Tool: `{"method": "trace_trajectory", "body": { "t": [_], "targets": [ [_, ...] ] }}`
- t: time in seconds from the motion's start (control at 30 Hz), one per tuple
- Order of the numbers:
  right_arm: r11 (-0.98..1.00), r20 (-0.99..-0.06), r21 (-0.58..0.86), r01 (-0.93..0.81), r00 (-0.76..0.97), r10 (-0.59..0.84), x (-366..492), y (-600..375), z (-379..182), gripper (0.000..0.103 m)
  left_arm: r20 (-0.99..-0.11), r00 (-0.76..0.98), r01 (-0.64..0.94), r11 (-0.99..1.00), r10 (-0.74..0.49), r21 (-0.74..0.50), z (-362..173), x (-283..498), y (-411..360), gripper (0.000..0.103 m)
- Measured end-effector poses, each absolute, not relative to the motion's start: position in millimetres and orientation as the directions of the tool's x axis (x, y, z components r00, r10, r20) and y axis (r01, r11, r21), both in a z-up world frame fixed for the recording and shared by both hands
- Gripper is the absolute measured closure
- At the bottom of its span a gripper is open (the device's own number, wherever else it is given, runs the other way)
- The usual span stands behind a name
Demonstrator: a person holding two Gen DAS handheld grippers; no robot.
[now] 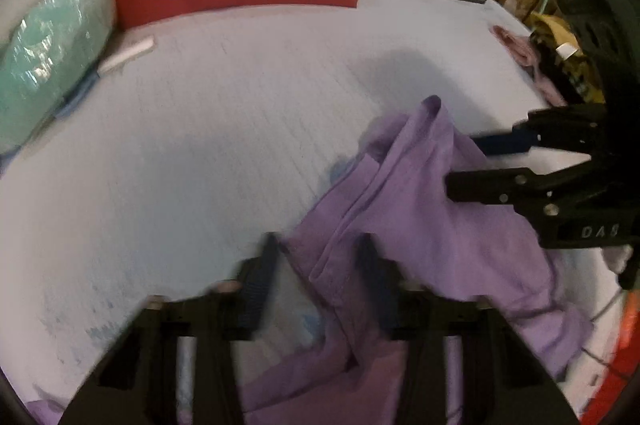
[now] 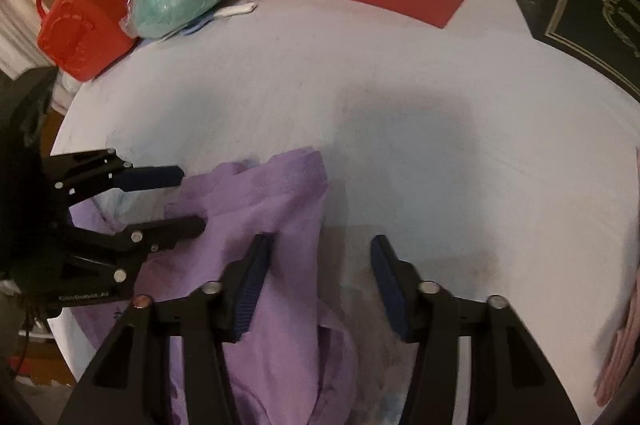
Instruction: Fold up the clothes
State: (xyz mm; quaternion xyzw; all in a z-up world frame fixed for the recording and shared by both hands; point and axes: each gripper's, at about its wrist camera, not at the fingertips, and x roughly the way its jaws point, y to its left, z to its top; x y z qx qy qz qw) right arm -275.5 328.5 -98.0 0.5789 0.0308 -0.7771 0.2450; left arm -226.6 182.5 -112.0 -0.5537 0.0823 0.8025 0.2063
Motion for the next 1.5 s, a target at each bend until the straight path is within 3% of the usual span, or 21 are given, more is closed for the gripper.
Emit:
{"method": "trace_trajectory", "body": {
  "t": [0.03,0.07,0.17,0.47,0.57,0.77,0.8,0.87,0.93,1.07,1.43,1.5],
  "targets": [
    [-0.872,-0.913,0.228,0.432,-0.215,-0.345,-272.5,324.7,-98.9,0.081,-0.919,-0.303,-0.431,-0.896,0.251,-0.103,-114.1,-228.0,185.6,0.095],
    [-0.867,-0.912,0.219,0.448,-0.221,-0.345,-269.5,320.9,-99.9,0.087,-0.917,-0.292,-0.434,-0.892,0.272,-0.126,-114.1,-226.9,187.7,0.097],
    [-0.859,-0.9,0.219,0.462,-0.245,-0.361,-264.5,317.8,-97.2,0.096,-0.916,-0.314,-0.448,-0.89,0.248,-0.087,-110.6,-226.3,191.3,0.098],
    [-0.823,-0.768,0.219,0.525,-0.428,-0.477,-183.5,353.8,-18.1,0.097,-0.814,-0.504,-0.509,-0.861,0.29,0.008,-27.6,-153.6,171.1,0.098],
    [-0.829,-0.784,0.261,0.495,-0.393,-0.481,-146.3,363.0,-28.0,0.097,-0.819,-0.494,-0.531,-0.847,0.291,0.019,-32.9,-112.9,160.2,0.098],
    [-0.869,-0.815,0.328,0.37,-0.355,-0.458,-125.2,379.5,-55.2,0.09,-0.857,-0.434,-0.486,-0.873,0.276,-0.035,-64.6,-100.6,144.6,0.098],
    [-0.871,-0.813,0.327,0.367,-0.361,-0.457,-127.7,379.2,-54.2,0.086,-0.861,-0.425,-0.479,-0.876,0.281,-0.049,-65.8,-104.9,144.5,0.097],
    [-0.874,-0.808,0.323,0.365,-0.374,-0.455,-133.0,378.3,-50.5,0.068,-0.861,-0.404,-0.451,-0.886,0.308,-0.106,-65.0,-110.0,137.3,0.096],
    [-0.874,-0.805,0.319,0.366,-0.382,-0.454,-139.6,376.4,-47.7,0.068,-0.86,-0.39,-0.425,-0.893,0.33,-0.15,-64.0,-113.2,129.6,0.093],
    [-0.871,-0.825,0.287,0.399,-0.358,-0.437,-161.5,362.9,-51.5,0.063,-0.868,-0.37,-0.407,-0.898,0.331,-0.168,-69.2,-117.0,124.5,0.076],
    [-0.82,-0.912,0.177,0.544,-0.223,-0.345,-213.6,311.7,-93.7,0.063,-0.889,-0.331,-0.407,-0.898,0.317,-0.168,-89.9,-128.0,124.4,0.077],
    [-0.795,-0.922,0.152,0.588,-0.205,-0.328,-214.5,301.5,-101.7,0.063,-0.893,-0.327,-0.403,-0.9,0.309,-0.164,-92.1,-131.7,124.3,0.09]
  ]
}}
